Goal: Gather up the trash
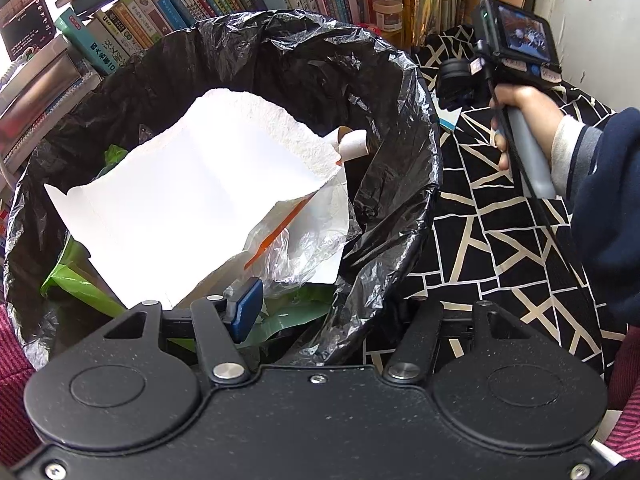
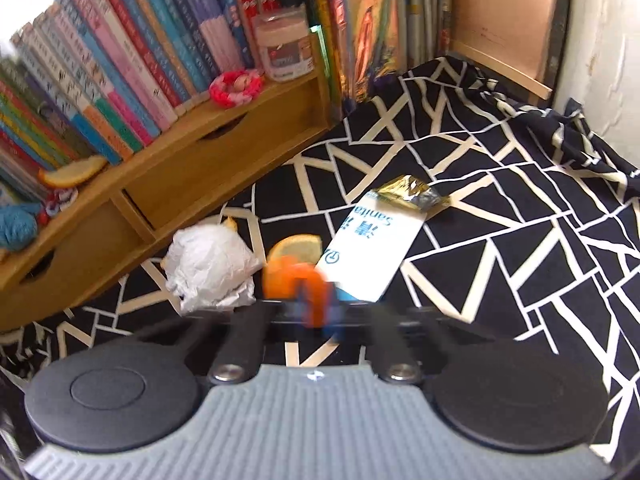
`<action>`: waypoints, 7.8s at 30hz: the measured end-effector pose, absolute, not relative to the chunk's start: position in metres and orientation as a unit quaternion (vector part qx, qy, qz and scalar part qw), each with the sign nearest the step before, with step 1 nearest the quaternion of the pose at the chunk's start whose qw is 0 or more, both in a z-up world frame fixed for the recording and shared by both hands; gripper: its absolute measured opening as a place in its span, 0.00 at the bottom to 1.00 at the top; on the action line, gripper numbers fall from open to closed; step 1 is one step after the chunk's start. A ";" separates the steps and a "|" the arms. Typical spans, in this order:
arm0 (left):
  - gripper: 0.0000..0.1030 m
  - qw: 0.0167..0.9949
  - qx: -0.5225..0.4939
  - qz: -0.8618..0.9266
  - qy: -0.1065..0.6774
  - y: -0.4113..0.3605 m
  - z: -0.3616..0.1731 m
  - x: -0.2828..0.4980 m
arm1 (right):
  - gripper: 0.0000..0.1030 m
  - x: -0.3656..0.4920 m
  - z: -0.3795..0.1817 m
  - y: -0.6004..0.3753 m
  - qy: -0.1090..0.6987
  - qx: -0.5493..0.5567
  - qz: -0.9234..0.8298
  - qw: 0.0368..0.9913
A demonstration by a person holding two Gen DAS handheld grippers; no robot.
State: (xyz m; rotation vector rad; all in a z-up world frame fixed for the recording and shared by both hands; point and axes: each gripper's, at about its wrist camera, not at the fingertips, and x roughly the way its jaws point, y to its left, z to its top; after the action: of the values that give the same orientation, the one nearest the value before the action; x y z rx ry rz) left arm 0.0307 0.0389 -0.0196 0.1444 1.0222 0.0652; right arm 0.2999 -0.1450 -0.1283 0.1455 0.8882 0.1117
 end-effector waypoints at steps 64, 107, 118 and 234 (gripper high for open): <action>0.56 0.868 0.067 0.027 0.491 0.042 -0.020 0.030 | 0.16 0.164 0.039 -0.084 0.363 0.203 0.512 0.752; 0.56 0.868 0.068 0.027 0.491 0.043 -0.020 0.029 | 0.86 0.186 0.042 -0.121 0.302 0.205 0.413 0.835; 0.56 0.868 0.067 0.026 0.491 0.043 -0.020 0.029 | 0.99 0.239 -0.011 -0.157 0.349 0.224 0.260 0.872; 0.57 0.862 0.060 0.026 0.502 0.049 -0.022 0.036 | 1.00 0.339 -0.188 -0.113 0.431 -0.031 0.042 0.901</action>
State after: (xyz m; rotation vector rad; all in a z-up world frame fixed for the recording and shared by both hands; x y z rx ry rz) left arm 0.0362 0.0490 -0.0224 0.1265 1.0533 0.0540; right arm 0.3389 -0.1126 -0.1883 -0.0633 0.8925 0.0873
